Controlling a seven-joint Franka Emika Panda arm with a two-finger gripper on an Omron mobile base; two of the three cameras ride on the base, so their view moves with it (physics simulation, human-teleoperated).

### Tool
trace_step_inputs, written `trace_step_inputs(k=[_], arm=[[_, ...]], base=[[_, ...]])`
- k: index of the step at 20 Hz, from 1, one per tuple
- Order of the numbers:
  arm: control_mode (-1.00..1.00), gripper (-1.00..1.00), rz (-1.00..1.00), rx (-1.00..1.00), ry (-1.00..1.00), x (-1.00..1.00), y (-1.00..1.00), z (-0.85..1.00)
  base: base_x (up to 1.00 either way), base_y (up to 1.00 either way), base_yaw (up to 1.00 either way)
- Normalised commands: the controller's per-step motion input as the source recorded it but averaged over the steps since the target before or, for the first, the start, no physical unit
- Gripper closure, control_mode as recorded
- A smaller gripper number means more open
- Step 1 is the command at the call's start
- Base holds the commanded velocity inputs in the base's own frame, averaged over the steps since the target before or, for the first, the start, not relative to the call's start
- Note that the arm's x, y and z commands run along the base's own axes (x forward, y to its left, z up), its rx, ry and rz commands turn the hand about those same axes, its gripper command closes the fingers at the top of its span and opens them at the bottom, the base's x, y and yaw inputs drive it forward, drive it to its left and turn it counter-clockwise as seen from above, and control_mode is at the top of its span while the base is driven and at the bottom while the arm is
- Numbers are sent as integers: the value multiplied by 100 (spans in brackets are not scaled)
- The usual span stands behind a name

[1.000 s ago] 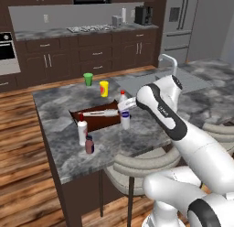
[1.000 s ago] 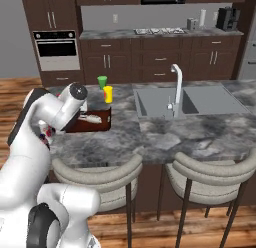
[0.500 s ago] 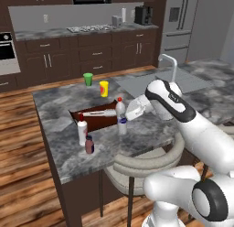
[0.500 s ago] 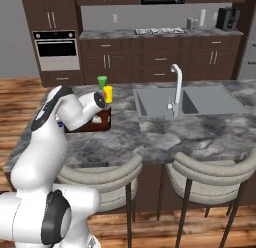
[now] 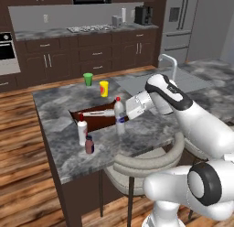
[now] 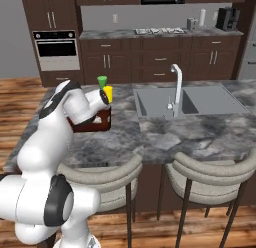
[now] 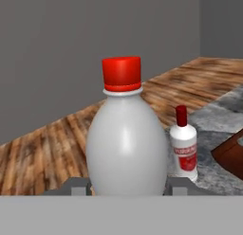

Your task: Place the drinks on the dining counter in a tight cluster.

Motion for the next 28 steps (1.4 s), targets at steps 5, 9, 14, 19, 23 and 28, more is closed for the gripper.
trace_step_inputs(k=[5, 9, 14, 19, 23, 28], arm=[[-100, 100, 0, 10, -1, 22, 20, -14], [-100, 100, 0, 3, 0, 29, 2, -11], [-100, 100, 2, 0, 2, 10, 12, -20], [-100, 100, 5, 0, 0, 0, 15, -50], [-100, 100, 3, 0, 0, 9, 9, -40], [-100, 100, 0, -1, 0, 23, 0, -26]], base=[[0, 0, 0], [0, 0, 0], [0, 0, 0], [0, 0, 0], [0, 0, 0], [0, 0, 0]])
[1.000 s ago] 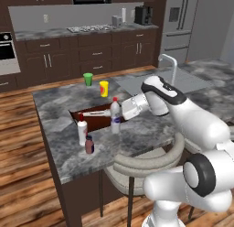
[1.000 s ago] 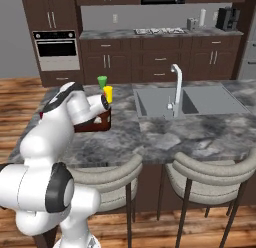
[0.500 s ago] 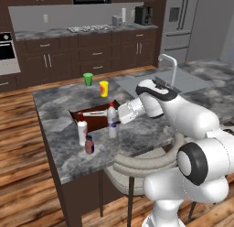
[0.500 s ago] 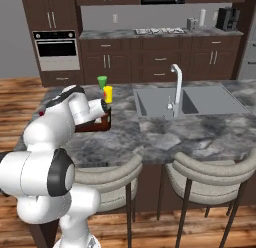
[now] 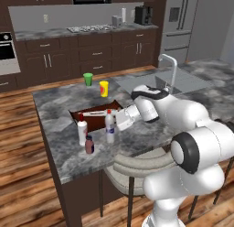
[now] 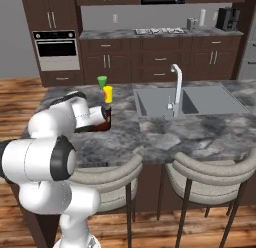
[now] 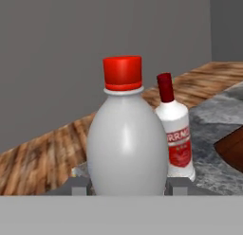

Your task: Place the drinks on the dining counter in a tight cluster.

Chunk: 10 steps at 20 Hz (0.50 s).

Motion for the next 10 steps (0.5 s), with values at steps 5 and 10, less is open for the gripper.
trace_step_inputs(k=[5, 10], arm=[[-100, 100, 0, 0, 0, 29, 0, -16], [-100, 100, 0, 0, -7, 43, 0, 0]], base=[[0, 0, 0], [0, 0, 0]])
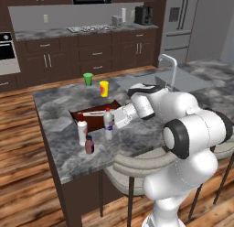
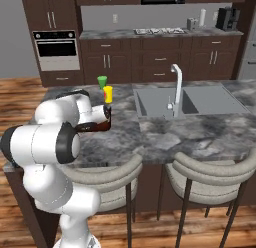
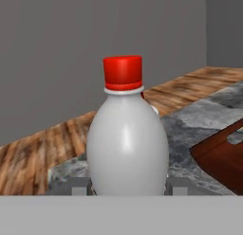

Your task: Place the drinks on the dining counter in a tight cluster.

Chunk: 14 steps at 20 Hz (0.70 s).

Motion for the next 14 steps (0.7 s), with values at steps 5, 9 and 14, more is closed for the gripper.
trace_step_inputs(k=[5, 9, 14], arm=[[-100, 100, 0, 0, -7, 44, 1, -2], [-100, 100, 0, 0, 0, 34, 0, -6], [-100, 100, 0, 0, 0, 16, 4, -11]], base=[[0, 0, 0], [0, 0, 0], [0, 0, 0]])
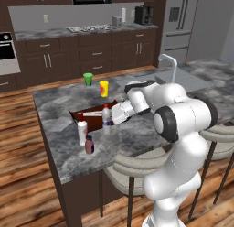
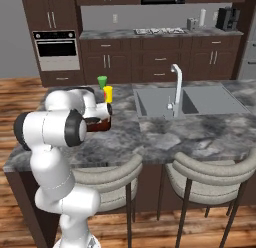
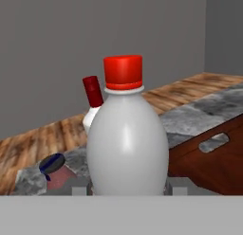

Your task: Place the drinks on the dining counter in a tight cluster.

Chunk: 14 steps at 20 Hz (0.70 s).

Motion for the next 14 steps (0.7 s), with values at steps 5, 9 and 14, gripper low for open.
trace_step_inputs(k=[5, 9, 14], arm=[[-100, 100, 1, 0, 0, 0, 22, -23], [-100, 100, 1, 0, 0, 0, 14, -14], [-100, 100, 0, 0, 0, 1, 17, -14]], base=[[0, 0, 0], [0, 0, 0], [0, 0, 0]])
